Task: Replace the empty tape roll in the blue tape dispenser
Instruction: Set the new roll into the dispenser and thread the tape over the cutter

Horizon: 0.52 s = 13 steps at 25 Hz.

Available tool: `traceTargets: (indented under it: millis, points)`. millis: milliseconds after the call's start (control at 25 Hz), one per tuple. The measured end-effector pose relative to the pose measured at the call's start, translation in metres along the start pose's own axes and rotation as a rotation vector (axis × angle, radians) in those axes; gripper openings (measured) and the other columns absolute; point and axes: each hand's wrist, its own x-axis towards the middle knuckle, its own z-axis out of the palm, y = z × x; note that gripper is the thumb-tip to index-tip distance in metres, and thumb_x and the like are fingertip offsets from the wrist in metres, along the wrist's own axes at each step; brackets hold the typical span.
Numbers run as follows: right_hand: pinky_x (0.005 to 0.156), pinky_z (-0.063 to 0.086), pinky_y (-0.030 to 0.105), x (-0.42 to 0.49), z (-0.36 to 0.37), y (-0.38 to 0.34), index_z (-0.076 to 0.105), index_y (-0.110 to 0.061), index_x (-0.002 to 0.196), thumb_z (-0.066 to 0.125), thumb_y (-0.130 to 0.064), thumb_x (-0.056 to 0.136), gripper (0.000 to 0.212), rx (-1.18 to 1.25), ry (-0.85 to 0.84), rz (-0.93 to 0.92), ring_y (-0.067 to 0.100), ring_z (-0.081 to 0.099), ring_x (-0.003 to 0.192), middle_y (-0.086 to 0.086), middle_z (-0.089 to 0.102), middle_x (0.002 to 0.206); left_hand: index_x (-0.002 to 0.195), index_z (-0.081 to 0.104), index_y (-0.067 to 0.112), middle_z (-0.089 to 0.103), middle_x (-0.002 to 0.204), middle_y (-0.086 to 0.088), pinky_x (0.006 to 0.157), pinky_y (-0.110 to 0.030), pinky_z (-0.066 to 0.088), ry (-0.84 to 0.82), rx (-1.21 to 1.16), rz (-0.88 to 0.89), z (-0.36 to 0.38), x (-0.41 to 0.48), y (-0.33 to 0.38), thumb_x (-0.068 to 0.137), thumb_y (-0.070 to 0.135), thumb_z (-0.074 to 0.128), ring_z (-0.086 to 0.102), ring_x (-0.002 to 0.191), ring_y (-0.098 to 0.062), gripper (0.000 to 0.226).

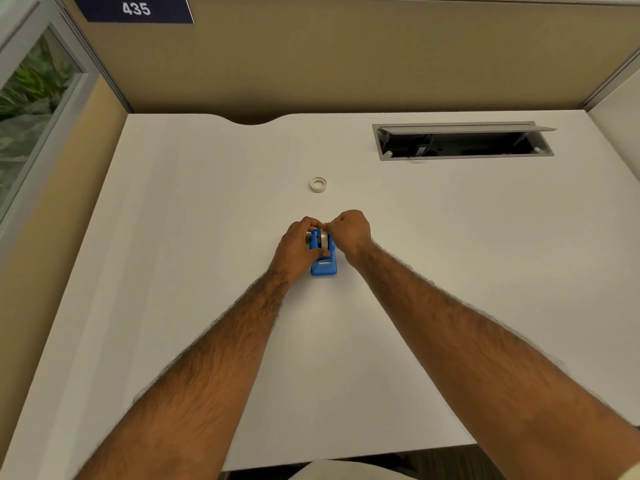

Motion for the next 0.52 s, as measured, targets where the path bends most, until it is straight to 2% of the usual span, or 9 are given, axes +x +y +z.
traceTargets:
  millis: [120, 280, 440, 520]
  points:
    - [0.057, 0.044, 0.031, -0.003, -0.001, 0.005, 0.056, -0.006, 0.071, 0.070, -0.009, 0.083, 0.019, -0.005, -0.017, -0.010, 0.017, 0.048, 0.060, 0.007, 0.054, 0.066, 0.114, 0.058, 0.022, 0.061, 0.124, -0.002, 0.086, -0.024, 0.048, -0.021, 0.005, -0.001, -0.004, 0.001, 0.001, 0.071, 0.016, 0.087, 0.061, 0.103, -0.017, 0.053]
    - [0.052, 0.044, 0.027, -0.008, -0.002, 0.011, 0.054, -0.012, 0.064, 0.071, -0.009, 0.082, 0.025, 0.006, -0.016, -0.021, 0.014, 0.050, 0.056, 0.002, 0.055, 0.063, 0.120, 0.062, 0.022, 0.063, 0.121, 0.002, 0.076, -0.012, 0.045, -0.058, -0.047, -0.008, -0.011, 0.000, -0.003, 0.072, 0.021, 0.087, 0.064, 0.101, -0.015, 0.054]
    - [0.048, 0.042, 0.026, -0.010, 0.000, 0.017, 0.052, -0.014, 0.064, 0.067, 0.000, 0.077, 0.024, -0.049, -0.019, -0.014, 0.013, 0.047, 0.054, 0.001, 0.053, 0.062, 0.125, 0.063, 0.019, 0.064, 0.124, 0.000, 0.084, -0.020, 0.048, -0.061, -0.050, -0.002, -0.012, -0.001, 0.000, 0.078, 0.019, 0.083, 0.063, 0.103, -0.015, 0.051]
    - [0.049, 0.043, 0.025, -0.010, 0.001, 0.015, 0.054, -0.014, 0.065, 0.067, 0.000, 0.076, 0.022, -0.067, -0.019, -0.016, 0.012, 0.048, 0.055, 0.001, 0.053, 0.063, 0.124, 0.063, 0.018, 0.064, 0.124, -0.002, 0.083, -0.019, 0.047, -0.054, -0.043, 0.001, -0.011, -0.002, 0.002, 0.078, 0.016, 0.082, 0.062, 0.101, -0.015, 0.050]
